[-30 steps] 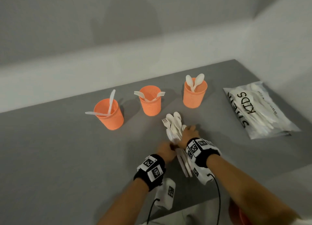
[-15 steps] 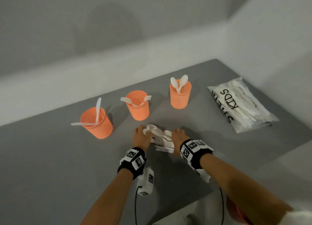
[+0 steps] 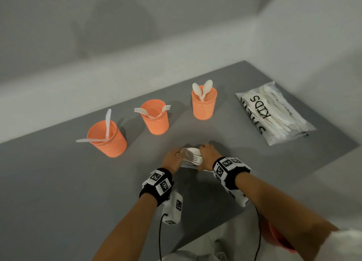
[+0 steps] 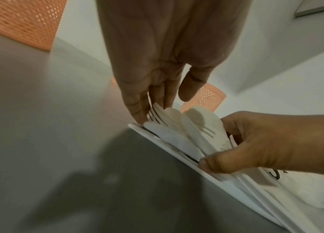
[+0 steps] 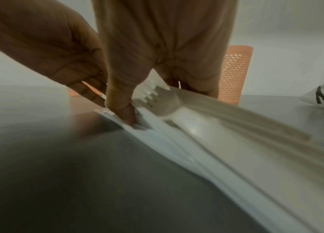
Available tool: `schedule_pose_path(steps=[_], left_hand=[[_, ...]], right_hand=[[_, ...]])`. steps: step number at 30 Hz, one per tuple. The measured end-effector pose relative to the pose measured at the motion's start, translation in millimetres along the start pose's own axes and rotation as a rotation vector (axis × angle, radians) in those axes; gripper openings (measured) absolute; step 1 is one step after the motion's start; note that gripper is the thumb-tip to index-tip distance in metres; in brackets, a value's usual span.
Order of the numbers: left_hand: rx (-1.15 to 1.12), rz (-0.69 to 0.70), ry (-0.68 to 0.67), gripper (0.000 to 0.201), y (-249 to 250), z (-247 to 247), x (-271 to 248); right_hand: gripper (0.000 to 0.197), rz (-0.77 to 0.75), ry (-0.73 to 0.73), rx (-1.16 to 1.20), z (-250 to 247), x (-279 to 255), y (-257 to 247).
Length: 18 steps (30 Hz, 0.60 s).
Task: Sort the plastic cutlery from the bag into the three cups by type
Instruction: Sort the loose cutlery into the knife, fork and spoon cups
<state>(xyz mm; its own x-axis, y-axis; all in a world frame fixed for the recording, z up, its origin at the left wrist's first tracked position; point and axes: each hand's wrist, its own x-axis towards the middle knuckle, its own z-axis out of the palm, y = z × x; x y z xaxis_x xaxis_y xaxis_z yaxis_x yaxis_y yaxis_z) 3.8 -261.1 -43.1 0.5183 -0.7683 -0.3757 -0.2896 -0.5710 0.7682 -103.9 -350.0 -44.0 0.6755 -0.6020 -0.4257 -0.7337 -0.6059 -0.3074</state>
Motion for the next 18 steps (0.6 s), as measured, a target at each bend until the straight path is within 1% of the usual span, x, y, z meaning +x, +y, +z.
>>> schedule_pose_path(steps=[1,3,5,6,7,8,9,11,13,15,18], left_hand=[[0.024,0.010,-0.003,0.035,-2,0,0],[0.106,-0.032,0.030,0.039,-7,-3,-4],[0.138,-0.106,0.121,0.038,-15,-5,-9],[0.132,-0.164,0.175,0.035,-19,-5,-13],[0.109,-0.194,0.228,0.030,-21,-4,-18],[0.048,-0.241,0.238,0.022,-23,-3,-24],[-0.065,-0.275,0.218,0.014,-24,-1,-31],[-0.384,-0.341,0.126,0.025,-25,6,-39],[-0.660,-0.372,0.061,0.024,-20,11,-44],[-0.806,-0.384,0.016,0.021,-12,13,-47],[-0.908,-0.412,-0.001,0.025,-3,9,-51]], right_hand=[[0.067,0.005,0.006,-0.009,1,-1,0],[0.063,0.001,0.001,-0.031,2,-3,-2],[0.060,-0.011,-0.007,-0.038,2,-3,-5],[0.059,-0.017,-0.011,-0.038,1,-3,-5],[0.059,-0.023,-0.015,-0.038,0,-3,-5],[0.059,-0.030,-0.018,-0.038,-1,-2,-5],[0.059,-0.038,-0.017,-0.039,-1,-2,-5],[0.058,-0.058,-0.012,-0.040,1,-1,-7],[0.057,-0.082,-0.021,-0.043,5,0,-10],[0.060,-0.112,-0.043,-0.070,10,0,-13],[0.076,-0.149,-0.068,-0.135,12,-2,-13]])
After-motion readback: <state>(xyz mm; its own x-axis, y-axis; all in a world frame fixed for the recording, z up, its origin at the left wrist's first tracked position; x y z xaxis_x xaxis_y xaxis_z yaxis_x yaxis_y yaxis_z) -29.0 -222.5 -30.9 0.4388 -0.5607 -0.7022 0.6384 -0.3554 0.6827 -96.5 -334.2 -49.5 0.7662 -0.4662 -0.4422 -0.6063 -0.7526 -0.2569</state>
